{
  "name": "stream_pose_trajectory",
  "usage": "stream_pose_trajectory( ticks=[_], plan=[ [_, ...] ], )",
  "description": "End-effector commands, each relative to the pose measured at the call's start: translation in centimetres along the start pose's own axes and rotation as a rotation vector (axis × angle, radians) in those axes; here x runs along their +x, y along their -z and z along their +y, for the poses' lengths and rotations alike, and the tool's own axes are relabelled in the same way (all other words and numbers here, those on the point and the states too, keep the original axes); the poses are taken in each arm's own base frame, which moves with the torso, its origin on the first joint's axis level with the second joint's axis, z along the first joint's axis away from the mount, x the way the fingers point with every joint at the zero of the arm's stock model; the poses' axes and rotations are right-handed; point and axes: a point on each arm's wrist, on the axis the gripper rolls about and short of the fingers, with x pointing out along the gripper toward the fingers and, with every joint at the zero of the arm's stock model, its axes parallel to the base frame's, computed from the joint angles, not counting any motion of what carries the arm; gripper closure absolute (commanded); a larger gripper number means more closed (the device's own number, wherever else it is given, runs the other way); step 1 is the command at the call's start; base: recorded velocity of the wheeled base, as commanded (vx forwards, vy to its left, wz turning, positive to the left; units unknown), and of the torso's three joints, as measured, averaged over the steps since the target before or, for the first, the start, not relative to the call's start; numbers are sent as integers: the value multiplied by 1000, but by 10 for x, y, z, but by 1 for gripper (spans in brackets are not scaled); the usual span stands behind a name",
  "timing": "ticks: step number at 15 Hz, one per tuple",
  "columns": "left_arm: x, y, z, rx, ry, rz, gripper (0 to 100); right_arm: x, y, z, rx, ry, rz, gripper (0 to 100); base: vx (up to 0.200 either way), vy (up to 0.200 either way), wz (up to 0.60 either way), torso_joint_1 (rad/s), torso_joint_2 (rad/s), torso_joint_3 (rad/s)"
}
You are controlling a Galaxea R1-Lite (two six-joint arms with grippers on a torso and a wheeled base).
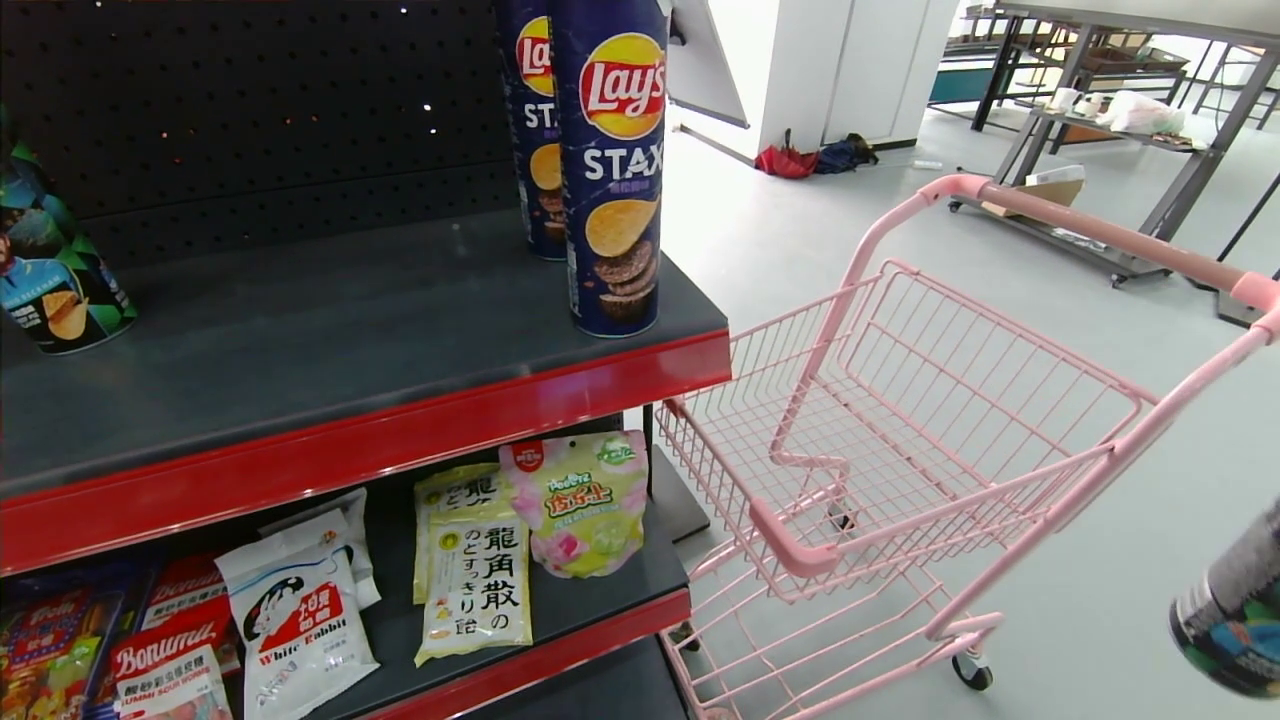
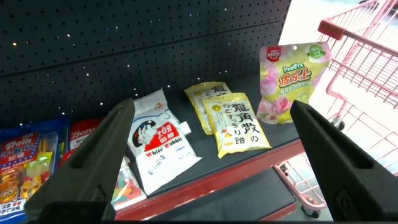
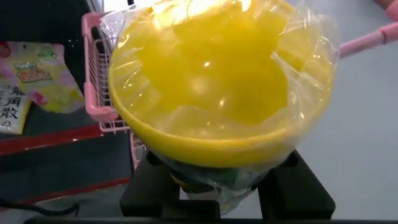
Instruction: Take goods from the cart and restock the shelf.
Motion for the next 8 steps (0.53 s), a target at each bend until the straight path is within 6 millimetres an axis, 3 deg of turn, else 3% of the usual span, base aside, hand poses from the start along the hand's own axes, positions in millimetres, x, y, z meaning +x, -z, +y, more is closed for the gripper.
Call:
stream_pose_trajectory(
  ticks=[1, 6, 8],
  plan=[
    [0, 0, 0, 0, 1, 2, 0, -28, 34, -1, -4, 77, -43, 100, 0, 0, 0, 0, 0, 0],
    [0, 0, 0, 0, 0, 2, 0, -28, 37, 0, -23, 74, -41, 100, 0, 0, 0, 0, 0, 0],
    [0, 0, 0, 0, 1, 2, 0, -26, 37, 0, -26, 71, -31, 100, 0, 0, 0, 68, -224, -171]
  ],
)
